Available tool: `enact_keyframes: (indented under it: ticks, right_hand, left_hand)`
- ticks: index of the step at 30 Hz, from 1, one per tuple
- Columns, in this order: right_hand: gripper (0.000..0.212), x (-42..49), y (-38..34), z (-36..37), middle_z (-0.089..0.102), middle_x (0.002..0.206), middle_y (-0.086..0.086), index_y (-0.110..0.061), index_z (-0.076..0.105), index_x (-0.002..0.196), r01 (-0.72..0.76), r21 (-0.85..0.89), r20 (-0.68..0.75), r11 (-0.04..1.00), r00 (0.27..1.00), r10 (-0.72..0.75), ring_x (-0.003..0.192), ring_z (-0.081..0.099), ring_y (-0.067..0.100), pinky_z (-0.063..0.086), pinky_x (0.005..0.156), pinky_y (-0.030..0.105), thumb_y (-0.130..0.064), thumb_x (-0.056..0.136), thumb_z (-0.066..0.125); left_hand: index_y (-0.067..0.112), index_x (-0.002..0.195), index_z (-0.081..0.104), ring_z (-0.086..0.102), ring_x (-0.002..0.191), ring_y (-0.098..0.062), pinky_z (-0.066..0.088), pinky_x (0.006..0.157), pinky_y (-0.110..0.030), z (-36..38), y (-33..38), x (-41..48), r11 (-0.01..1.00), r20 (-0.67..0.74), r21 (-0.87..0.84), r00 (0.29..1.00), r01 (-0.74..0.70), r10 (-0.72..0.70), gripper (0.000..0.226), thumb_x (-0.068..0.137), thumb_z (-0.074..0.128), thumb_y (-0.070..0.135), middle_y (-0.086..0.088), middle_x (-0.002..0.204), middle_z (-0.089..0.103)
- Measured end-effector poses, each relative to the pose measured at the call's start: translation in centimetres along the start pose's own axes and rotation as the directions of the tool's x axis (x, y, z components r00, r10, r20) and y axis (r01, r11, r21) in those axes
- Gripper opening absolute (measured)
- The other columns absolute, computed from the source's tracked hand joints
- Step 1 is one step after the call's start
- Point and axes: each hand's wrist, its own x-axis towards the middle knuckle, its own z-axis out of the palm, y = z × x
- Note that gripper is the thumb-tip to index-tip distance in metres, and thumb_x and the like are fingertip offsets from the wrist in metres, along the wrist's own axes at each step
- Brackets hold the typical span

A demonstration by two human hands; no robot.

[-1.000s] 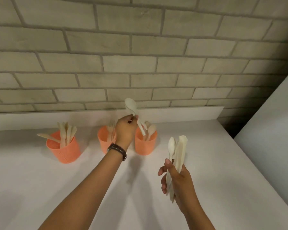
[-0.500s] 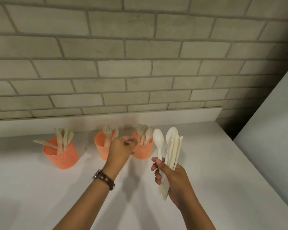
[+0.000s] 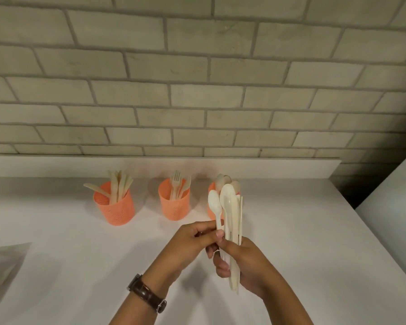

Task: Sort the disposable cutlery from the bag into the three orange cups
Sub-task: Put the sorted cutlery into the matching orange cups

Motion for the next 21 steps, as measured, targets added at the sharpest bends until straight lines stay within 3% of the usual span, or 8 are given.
enact_keyframes:
  ticks: [4, 6, 8, 11, 15, 18, 21]
  right_hand:
    - [0.027, -0.5, -0.5, -0.9, 0.064, 0.079, 0.016, -0.004, 0.056, 0.109, -0.039, 0.009, 0.092, 0.999, 0.995, 0.038, 0.047, 0.042, 0.014, 0.037, 0.046, 0.023, -0.017, 0.085, 0.059]
    - [0.029, -0.8, -0.7, -1.4, 0.065, 0.082, 0.017, -0.006, 0.055, 0.112, -0.051, 0.010, 0.113, 0.999, 0.992, 0.049, 0.048, 0.043, 0.013, 0.039, 0.047, 0.022, -0.016, 0.084, 0.059]
    - [0.029, -0.9, -0.8, -2.0, 0.066, 0.084, 0.017, -0.008, 0.055, 0.114, -0.062, 0.008, 0.122, 0.998, 0.991, 0.061, 0.049, 0.045, 0.014, 0.041, 0.048, 0.022, -0.015, 0.085, 0.058]
    - [0.032, -1.0, -0.7, -2.7, 0.067, 0.089, 0.019, -0.006, 0.055, 0.117, -0.064, 0.011, 0.119, 0.998, 0.991, 0.062, 0.051, 0.045, 0.015, 0.043, 0.051, 0.024, -0.016, 0.087, 0.057]
    - [0.039, -1.4, -0.5, -3.5, 0.070, 0.096, 0.017, -0.003, 0.057, 0.121, -0.008, 0.007, 0.047, 1.000, 0.999, 0.008, 0.059, 0.058, 0.020, 0.049, 0.061, 0.027, -0.027, 0.090, 0.054]
    - [0.037, -1.6, -0.4, -4.2, 0.071, 0.099, 0.021, -0.001, 0.062, 0.116, 0.042, 0.091, -0.049, 0.995, 0.998, -0.038, 0.073, 0.068, 0.028, 0.057, 0.070, 0.034, -0.027, 0.091, 0.050]
    - [0.030, -1.6, -0.6, -4.5, 0.072, 0.096, 0.021, -0.003, 0.065, 0.111, 0.070, 0.069, -0.141, 0.995, 0.988, -0.060, 0.075, 0.070, 0.032, 0.058, 0.066, 0.037, -0.020, 0.095, 0.046]
  left_hand:
    - [0.018, 0.100, 0.072, 0.048, 0.058, -0.010, 0.039, 0.064, 0.002, 0.4, 0.4, 0.3, 0.998, 0.016, -0.017, 0.998, 0.064, -0.064, 0.023, 0.090, 0.055, 0.028, 0.013, 0.066, 0.066]
    - [0.017, 0.100, 0.073, 0.058, 0.060, -0.005, 0.042, 0.065, -0.001, 0.8, 0.4, 0.7, 0.997, 0.014, -0.023, 0.998, 0.068, -0.068, 0.021, 0.089, 0.057, 0.025, 0.011, 0.074, 0.072]
    - [0.016, 0.096, 0.074, 0.067, 0.075, -0.008, 0.047, 0.068, -0.007, 1.3, 0.3, 1.3, 0.998, -0.005, -0.018, 0.998, 0.066, -0.066, 0.018, 0.086, 0.061, 0.024, 0.004, 0.087, 0.075]
    - [0.004, 0.088, 0.073, 0.070, 0.075, -0.009, 0.049, 0.067, -0.009, 2.1, 0.3, 2.3, 0.998, -0.038, -0.009, 0.997, 0.069, -0.069, 0.021, 0.082, 0.067, 0.023, -0.007, 0.086, 0.074]
    - [0.002, 0.087, 0.073, 0.061, 0.062, -0.004, 0.045, 0.059, -0.010, 2.5, 0.5, 3.7, 0.994, -0.055, -0.006, 0.993, 0.105, -0.105, 0.026, 0.082, 0.066, 0.027, -0.003, 0.072, 0.068]
    - [0.008, 0.086, 0.075, 0.044, 0.056, -0.007, 0.039, 0.061, -0.018, 2.2, 0.5, 4.8, 0.987, -0.071, -0.077, 0.987, 0.138, -0.144, 0.021, 0.085, 0.063, 0.026, 0.002, 0.061, 0.052]
    - [0.014, 0.083, 0.076, 0.044, 0.059, -0.007, 0.042, 0.065, -0.019, 2.3, 0.3, 5.5, 0.978, -0.030, -0.161, 0.989, 0.135, -0.142, 0.021, 0.088, 0.058, 0.022, 0.002, 0.062, 0.049]
